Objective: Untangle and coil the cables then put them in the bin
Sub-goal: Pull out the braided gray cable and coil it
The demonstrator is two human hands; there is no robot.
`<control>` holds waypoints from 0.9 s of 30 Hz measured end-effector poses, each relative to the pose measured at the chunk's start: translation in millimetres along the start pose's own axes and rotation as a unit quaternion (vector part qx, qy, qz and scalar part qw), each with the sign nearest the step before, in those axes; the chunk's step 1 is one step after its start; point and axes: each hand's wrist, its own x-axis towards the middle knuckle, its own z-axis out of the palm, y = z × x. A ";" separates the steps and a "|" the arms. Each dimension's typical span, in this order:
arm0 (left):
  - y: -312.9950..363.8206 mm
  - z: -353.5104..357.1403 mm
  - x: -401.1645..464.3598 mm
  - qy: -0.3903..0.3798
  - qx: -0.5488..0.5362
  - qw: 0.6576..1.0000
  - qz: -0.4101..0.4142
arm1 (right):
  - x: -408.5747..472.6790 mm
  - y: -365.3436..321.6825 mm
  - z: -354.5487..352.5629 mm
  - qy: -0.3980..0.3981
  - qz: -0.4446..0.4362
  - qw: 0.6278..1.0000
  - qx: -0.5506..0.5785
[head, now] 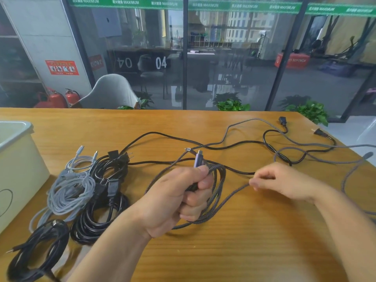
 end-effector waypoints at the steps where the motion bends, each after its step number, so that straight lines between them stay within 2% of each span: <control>1: -1.4 1.1 1.4 -0.004 0.013 1.000 -0.006 | 2.1 2.9 -0.7 0.045 0.010 0.999 0.002; 5: -13.8 10.6 8.2 -0.014 0.082 0.996 -0.042 | 6.3 -14.2 11.4 0.215 -0.003 0.977 -0.014; 9: -23.4 13.5 13.4 -0.007 0.109 0.992 -0.065 | -2.0 -34.6 21.9 0.311 -0.052 0.948 0.035; 17: -28.5 13.0 17.4 0.045 0.137 0.987 -0.065 | -13.7 -55.6 29.7 0.299 -0.125 0.938 0.122; 22: -29.6 12.3 18.8 0.092 0.142 0.984 -0.060 | -22.4 -67.5 35.2 0.273 -0.148 0.942 0.128; 27: -31.0 12.7 20.2 0.150 0.129 0.979 -0.042 | -32.6 -80.3 43.1 0.213 -0.164 0.953 0.140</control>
